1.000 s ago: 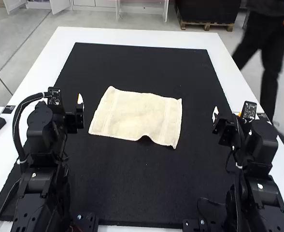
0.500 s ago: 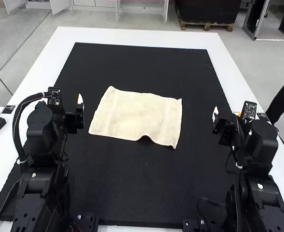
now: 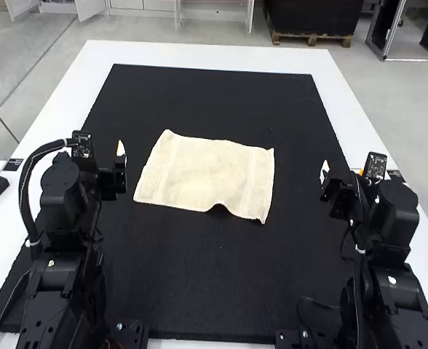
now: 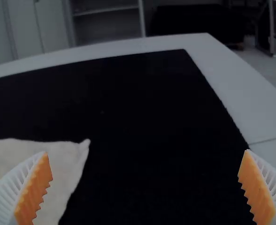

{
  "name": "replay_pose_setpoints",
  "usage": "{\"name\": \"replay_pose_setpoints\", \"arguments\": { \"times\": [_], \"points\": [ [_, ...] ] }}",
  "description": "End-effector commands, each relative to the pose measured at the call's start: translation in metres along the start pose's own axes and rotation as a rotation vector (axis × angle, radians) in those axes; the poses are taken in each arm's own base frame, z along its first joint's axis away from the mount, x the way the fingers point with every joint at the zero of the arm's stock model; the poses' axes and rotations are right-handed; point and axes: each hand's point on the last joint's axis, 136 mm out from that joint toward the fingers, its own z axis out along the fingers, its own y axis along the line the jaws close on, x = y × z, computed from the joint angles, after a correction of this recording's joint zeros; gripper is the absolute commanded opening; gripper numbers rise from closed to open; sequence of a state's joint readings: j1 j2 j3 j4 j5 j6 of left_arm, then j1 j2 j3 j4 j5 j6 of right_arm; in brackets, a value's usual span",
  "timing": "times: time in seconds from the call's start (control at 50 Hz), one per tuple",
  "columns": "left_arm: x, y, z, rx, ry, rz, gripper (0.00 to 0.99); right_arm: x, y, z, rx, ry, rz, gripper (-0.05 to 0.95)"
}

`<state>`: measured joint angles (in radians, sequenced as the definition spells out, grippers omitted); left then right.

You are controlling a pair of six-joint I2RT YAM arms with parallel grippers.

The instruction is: Fold the towel.

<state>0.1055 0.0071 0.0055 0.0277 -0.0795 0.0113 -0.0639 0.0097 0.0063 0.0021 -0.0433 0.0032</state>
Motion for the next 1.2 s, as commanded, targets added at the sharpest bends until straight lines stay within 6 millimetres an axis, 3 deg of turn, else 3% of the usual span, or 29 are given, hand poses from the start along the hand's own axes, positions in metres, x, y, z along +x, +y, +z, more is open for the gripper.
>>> {"name": "replay_pose_setpoints", "arguments": {
  "times": [0.0,0.12,0.28,0.46,0.6,0.76,0.84,0.96,1.04,1.18],
  "points": [
    [-0.005,0.002,0.0,-0.009,-0.024,0.022,0.961,0.002,-0.007,0.0,0.032,-0.001,-0.007,0.92],
    [-0.022,0.004,-0.002,-0.017,-0.093,0.021,0.951,-0.006,-0.006,0.0,0.029,-0.033,-0.009,0.92],
    [-0.058,0.012,-0.008,-0.051,-0.242,-0.009,0.949,-0.034,-0.004,-0.003,0.029,-0.145,-0.126,0.92],
    [-0.072,0.013,-0.012,-0.056,-0.3,-0.022,0.93,-0.045,-0.003,-0.004,0.026,-0.188,-0.123,0.91],
    [-0.098,0.014,-0.02,-0.053,-0.371,-0.025,0.923,-0.092,0.003,-0.018,-0.001,-0.371,-0.092,0.91],
    [-0.145,0.016,-0.029,-0.04,-0.431,-0.027,0.921,-0.143,0.009,-0.036,-0.024,-0.456,-0.054,0.9],
    [-0.167,0.016,-0.024,-0.027,-0.426,-0.025,0.923,-0.167,0.011,-0.036,-0.031,-0.457,-0.049,0.91],
    [-0.192,0.013,-0.002,-0.005,-0.393,-0.024,0.93,-0.193,0.01,-0.012,-0.027,-0.385,-0.022,0.91],
    [-0.203,0.01,0.019,0.006,-0.363,-0.025,0.936,-0.2,0.007,0.018,-0.015,-0.308,-0.01,0.91],
    [-0.196,0.003,0.07,0.021,-0.254,-0.019,0.936,-0.189,-0.01,0.076,0.046,-0.166,0.031,0.91]
  ]
}}
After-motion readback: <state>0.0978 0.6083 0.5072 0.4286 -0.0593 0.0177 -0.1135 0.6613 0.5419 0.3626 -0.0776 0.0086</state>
